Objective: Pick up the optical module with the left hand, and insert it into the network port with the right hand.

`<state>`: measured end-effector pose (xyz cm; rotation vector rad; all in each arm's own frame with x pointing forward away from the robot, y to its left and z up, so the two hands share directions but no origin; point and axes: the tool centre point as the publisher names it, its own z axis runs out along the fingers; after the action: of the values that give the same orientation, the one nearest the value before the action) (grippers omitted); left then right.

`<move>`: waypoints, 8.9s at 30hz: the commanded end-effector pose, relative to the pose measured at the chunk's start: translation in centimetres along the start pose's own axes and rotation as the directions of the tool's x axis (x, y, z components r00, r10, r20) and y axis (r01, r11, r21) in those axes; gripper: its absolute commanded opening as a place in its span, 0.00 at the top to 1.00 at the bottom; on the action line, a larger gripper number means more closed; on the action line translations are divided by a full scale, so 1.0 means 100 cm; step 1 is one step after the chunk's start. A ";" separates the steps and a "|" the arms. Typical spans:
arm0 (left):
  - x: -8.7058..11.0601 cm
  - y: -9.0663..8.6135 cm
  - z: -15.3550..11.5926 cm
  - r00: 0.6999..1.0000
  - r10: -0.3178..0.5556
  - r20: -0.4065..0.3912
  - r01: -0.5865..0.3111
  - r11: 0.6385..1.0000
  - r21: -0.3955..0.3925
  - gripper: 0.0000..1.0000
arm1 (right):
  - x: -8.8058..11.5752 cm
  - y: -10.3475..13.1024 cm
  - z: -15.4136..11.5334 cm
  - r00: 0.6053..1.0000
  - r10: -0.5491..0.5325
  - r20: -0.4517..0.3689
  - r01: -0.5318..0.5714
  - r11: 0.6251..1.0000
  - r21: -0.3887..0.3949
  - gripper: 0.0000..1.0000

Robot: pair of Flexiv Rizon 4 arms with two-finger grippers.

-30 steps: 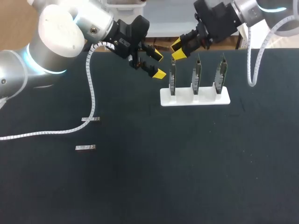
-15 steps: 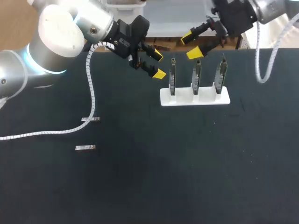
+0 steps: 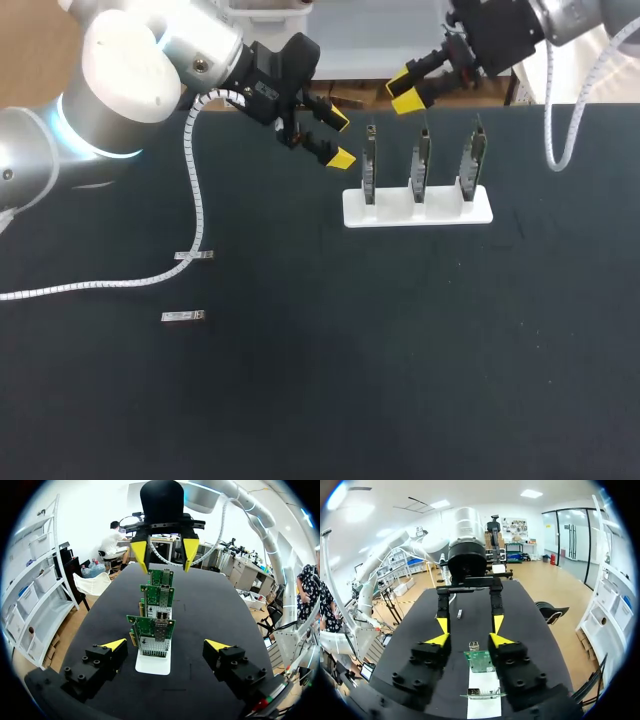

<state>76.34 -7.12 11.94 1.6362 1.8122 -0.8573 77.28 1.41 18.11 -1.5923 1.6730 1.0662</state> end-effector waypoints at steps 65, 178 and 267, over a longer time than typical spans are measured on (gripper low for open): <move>-0.001 0.001 0.000 1.000 -0.002 -0.006 0.002 1.000 0.002 0.00 | 0.018 -0.018 0.046 0.998 0.003 -0.067 0.000 0.999 0.037 1.00; -0.001 0.001 0.000 1.000 -0.002 -0.006 0.002 1.000 0.002 0.00 | 0.060 0.010 -0.063 0.999 -0.038 -0.029 0.038 0.999 -0.012 1.00; 0.164 -0.102 -0.143 0.676 -0.003 -0.737 0.064 0.997 0.054 0.00 | 0.058 0.012 -0.061 0.997 -0.060 -0.044 0.060 0.998 -0.012 0.00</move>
<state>63.61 13.97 10.06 2.1583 2.3024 -0.2416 76.20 -6.84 16.46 -1.6742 1.6392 1.0213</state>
